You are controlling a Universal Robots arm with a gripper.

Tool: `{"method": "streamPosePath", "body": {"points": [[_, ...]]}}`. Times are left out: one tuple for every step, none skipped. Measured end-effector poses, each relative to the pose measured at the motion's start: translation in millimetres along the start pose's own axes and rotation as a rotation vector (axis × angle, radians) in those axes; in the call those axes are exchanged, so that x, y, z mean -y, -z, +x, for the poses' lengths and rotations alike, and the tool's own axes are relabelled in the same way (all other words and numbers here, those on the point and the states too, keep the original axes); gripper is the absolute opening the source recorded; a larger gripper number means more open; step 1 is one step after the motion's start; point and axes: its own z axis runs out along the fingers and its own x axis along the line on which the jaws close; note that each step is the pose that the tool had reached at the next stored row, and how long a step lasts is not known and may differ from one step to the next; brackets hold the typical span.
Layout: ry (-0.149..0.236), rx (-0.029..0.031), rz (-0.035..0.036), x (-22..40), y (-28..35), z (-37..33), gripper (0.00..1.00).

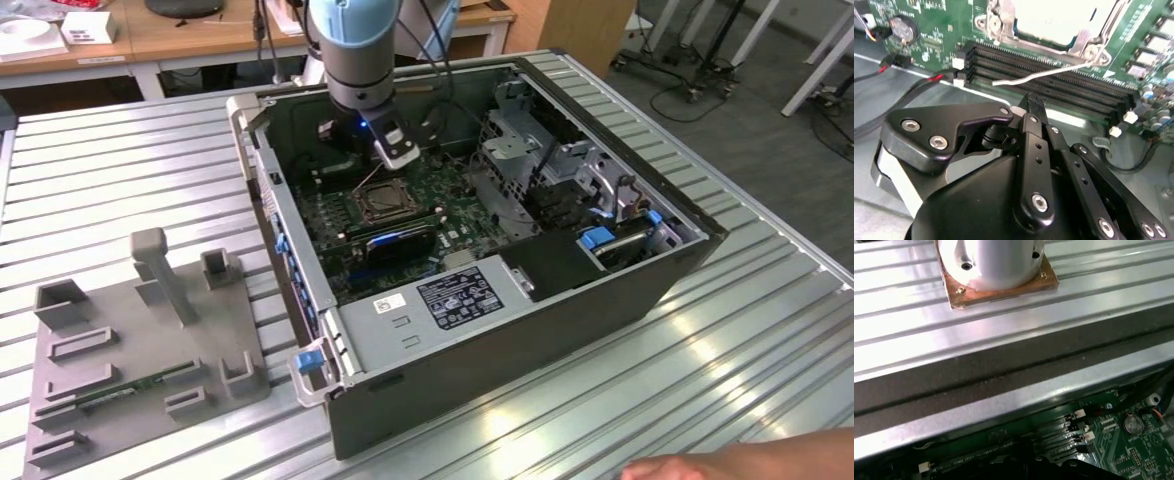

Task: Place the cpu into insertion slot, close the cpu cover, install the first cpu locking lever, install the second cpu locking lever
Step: 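Install the first cpu locking lever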

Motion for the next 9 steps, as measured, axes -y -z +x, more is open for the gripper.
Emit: {"method": "streamPosePath", "body": {"points": [[0.002, 0.0035, 0.0108, 0.0, 0.0, 0.0, 0.11], [0.003, 0.0055, 0.0174, 0.0, 0.0, 0.0, 0.11], [0.003, 0.0060, 0.0182, 0.0, 0.1, 0.0, 0.11], [0.003, 0.0060, 0.0185, -0.2, 0.7, -0.1, 0.11], [0.003, 0.0062, 0.0184, -0.6, 1.6, -0.2, 0.11], [0.003, 0.0063, 0.0184, -1.2, 3.0, -0.2, 0.11], [0.003, 0.0064, 0.0185, -2.0, 4.8, -0.4, 0.11], [0.003, 0.0064, 0.0187, -2.7, 6.4, -0.5, 0.11], [0.003, 0.0067, 0.0193, -3.3, 7.8, -0.6, 0.11]]}}
